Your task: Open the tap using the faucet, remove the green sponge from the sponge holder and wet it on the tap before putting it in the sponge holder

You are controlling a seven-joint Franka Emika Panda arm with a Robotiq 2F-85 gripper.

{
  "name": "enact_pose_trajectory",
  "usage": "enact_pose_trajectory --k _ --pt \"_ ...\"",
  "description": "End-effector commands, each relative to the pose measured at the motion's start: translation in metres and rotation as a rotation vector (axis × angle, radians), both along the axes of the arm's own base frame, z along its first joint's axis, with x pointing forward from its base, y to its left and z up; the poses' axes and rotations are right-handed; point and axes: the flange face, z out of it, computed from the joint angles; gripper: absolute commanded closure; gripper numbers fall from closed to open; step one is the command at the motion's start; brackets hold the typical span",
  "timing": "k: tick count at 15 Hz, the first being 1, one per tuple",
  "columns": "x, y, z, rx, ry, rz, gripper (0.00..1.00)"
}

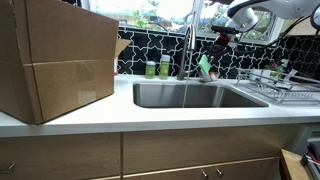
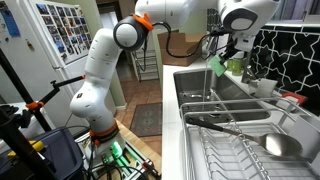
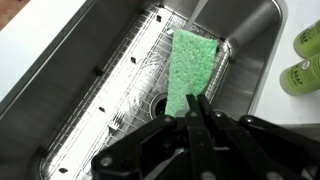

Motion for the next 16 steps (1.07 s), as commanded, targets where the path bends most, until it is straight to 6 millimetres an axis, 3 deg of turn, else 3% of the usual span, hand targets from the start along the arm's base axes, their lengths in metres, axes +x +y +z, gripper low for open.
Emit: enact_pose_trajectory --k 1,7,16 --pt "0.017 0.006 -0.025 0.148 0.022 -0.039 0.99" --pt "0.034 0.014 -0.051 0.344 0.09 -0.138 0.99" --pt "0.057 0.024 -0.058 0.486 0.137 -0.215 0.99"
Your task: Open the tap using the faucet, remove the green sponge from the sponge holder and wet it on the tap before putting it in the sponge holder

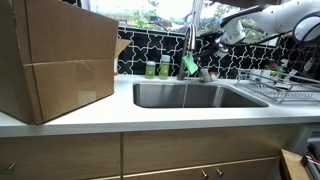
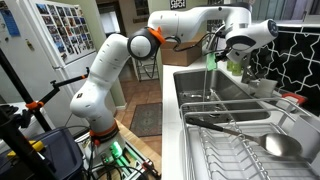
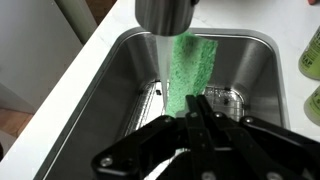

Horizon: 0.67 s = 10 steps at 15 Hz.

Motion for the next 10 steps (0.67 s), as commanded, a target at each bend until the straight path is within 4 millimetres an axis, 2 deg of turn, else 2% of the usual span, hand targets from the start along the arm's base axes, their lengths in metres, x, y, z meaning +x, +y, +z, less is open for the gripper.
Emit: enact_pose_trajectory --k 1,5,10 --pt "0.0054 0.0015 -0.0055 0.057 0.055 0.019 0.99" --pt "0.003 0.0048 -0.0083 0.087 0.129 0.037 0.99" --pt "0.0003 -0.003 -0.0106 0.053 0.199 0.006 0.99"
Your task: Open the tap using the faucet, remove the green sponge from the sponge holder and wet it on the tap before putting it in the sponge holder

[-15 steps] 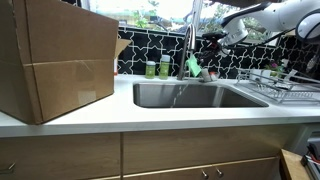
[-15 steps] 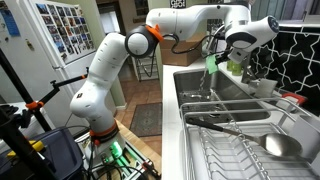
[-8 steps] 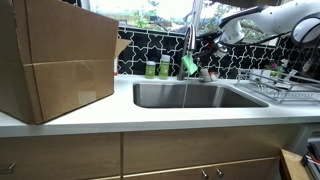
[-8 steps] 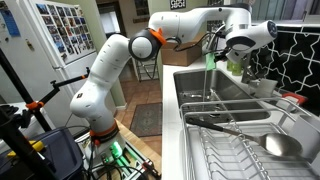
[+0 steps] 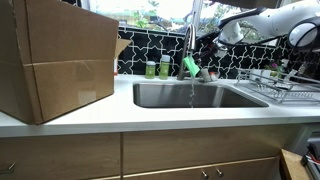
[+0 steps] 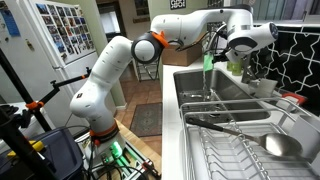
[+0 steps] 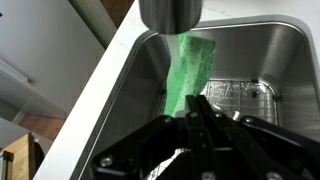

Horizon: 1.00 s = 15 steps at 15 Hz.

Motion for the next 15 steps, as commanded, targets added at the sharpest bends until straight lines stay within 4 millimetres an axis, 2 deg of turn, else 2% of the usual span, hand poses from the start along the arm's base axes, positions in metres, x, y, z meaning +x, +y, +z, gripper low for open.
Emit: enact_pose_trajectory --k 1,7,11,15 --pt "-0.0028 -0.01 -0.0018 -0.026 0.064 -0.008 0.99" --pt "-0.0038 -0.0038 -0.0016 -0.058 0.107 0.038 0.99" --pt "-0.0105 -0.0108 -0.004 -0.108 0.143 0.031 0.99" --pt "-0.0039 -0.0057 0.0011 -0.134 0.1 0.057 0.99"
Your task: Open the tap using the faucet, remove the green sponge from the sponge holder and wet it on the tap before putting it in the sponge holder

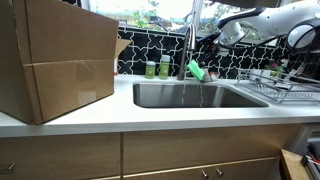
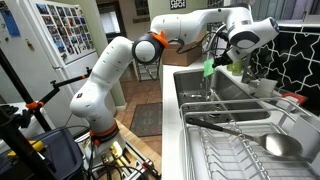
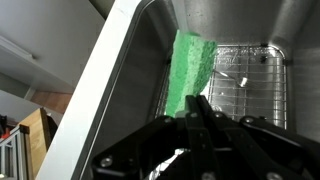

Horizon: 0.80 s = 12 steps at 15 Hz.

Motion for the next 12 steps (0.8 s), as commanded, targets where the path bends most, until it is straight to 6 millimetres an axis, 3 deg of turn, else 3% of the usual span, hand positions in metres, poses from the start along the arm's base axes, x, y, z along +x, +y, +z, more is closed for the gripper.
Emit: enact_pose_trajectory --k 1,12 --pt "0.0064 0.0025 0.0026 -0.028 -0.02 0.036 0.99" --pt "0.0128 -0.0007 0.009 -0.082 -0.081 0.064 0.99"
